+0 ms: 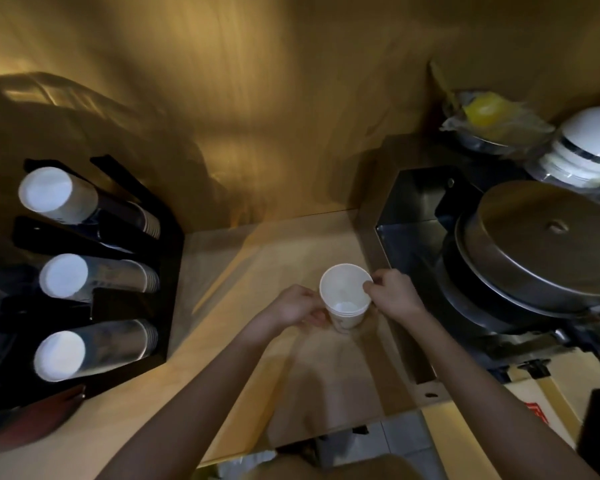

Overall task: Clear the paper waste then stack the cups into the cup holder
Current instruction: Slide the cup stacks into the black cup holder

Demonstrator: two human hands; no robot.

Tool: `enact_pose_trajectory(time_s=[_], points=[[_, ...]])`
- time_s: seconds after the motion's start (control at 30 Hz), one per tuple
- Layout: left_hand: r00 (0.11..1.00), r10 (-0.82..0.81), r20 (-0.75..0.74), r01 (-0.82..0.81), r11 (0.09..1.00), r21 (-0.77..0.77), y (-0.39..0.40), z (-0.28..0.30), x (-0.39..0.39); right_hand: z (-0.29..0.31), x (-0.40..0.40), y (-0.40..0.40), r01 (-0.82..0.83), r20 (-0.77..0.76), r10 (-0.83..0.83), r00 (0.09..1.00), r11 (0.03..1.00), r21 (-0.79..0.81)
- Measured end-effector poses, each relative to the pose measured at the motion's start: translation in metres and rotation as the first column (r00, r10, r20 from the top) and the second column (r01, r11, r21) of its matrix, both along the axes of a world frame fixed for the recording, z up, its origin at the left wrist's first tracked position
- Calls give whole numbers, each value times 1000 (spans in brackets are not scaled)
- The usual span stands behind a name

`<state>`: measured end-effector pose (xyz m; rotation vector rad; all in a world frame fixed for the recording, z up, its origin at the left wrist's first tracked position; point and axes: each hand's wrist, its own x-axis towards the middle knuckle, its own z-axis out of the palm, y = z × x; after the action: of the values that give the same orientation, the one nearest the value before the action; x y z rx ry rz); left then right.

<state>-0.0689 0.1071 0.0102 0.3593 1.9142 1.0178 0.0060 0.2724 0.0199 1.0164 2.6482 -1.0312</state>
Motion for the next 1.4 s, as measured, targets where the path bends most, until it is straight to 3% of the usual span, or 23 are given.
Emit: enact_pose_trajectory(time_s=[0.13, 0.27, 0.4, 0.5, 0.6, 0.7, 0.8, 0.93, 1.03, 1.2, 1.4], points=[[969, 193, 154, -203, 978, 47, -26, 13, -12, 15, -19, -16, -35, -146, 27, 989, 998, -57], [845, 367, 389, -433, 896, 96, -61, 20, -19, 41, -36, -48, -164, -392, 136, 910, 986, -37], [644, 275, 714, -622, 731, 280, -94, 38, -25, 57, -42, -86, -345, -599, 284, 749, 939, 14], [669, 192, 718, -639, 642, 424, -122, 62, -26, 61, -42, -112, -450, -651, 356, 671, 893, 24], [750, 321, 578, -633, 601, 488, -147, 78, -24, 64, -43, -130, -494, -689, 299, 660, 864, -98], [778, 573, 257, -598, 550, 583, -173, 89, -18, 66, -48, -146, -524, -685, 269, 677, 830, -192], [704, 703, -102, -496, 589, 638, -202, 103, -13, 71, -57, -169, -567, -663, 251, 706, 761, -315], [496, 722, -483, -427, 687, 589, -236, 110, -2, 83, -70, -213, -676, -668, 305, 679, 615, -406], [420, 719, -554, -430, 695, 576, -258, 110, 10, 86, -76, -248, -726, -628, 407, 664, 551, -412], [333, 675, -659, -431, 730, 530, -285, 103, 27, 84, -76, -295, -753, -652, 429, 626, 552, -359], [460, 472, -752, -386, 869, 309, -322, 96, 44, 60, -66, -322, -712, -613, 423, 667, 603, -359]])
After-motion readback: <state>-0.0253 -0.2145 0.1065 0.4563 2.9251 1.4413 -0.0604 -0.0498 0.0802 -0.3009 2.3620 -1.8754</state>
